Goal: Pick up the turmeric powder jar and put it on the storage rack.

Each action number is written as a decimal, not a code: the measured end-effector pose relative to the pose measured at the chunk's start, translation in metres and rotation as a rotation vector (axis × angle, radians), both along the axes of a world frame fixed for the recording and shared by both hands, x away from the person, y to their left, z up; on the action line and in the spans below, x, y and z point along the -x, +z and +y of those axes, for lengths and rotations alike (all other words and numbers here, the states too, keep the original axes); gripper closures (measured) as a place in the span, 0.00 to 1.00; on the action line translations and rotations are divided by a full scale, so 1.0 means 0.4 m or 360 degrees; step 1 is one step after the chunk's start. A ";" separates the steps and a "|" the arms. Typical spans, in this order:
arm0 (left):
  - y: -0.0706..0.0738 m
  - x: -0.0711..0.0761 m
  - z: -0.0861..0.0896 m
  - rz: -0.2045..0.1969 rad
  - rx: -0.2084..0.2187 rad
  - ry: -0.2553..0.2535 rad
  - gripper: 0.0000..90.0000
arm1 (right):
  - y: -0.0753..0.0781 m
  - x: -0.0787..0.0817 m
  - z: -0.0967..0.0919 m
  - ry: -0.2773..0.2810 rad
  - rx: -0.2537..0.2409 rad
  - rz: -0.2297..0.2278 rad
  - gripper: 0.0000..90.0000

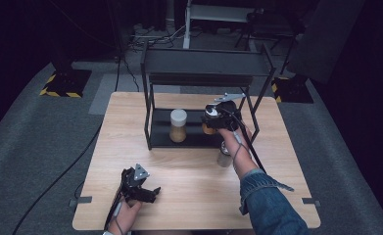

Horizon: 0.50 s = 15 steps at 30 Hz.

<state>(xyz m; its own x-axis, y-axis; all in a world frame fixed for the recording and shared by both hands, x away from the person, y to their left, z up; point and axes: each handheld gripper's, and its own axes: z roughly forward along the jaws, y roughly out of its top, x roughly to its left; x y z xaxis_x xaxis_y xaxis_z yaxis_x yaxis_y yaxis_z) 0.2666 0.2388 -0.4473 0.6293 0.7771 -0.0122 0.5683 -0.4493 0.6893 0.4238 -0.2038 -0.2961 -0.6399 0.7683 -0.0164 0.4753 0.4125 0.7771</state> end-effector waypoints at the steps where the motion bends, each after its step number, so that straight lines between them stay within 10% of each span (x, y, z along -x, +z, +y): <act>1: 0.000 0.000 0.000 -0.0001 -0.0003 -0.0002 0.00 | -0.003 -0.010 0.003 -0.0003 -0.0008 0.0015 0.34; 15: 0.000 0.000 0.000 -0.0001 -0.0003 -0.0002 0.00 | -0.070 -0.088 0.056 -0.0056 0.0022 0.0134 0.34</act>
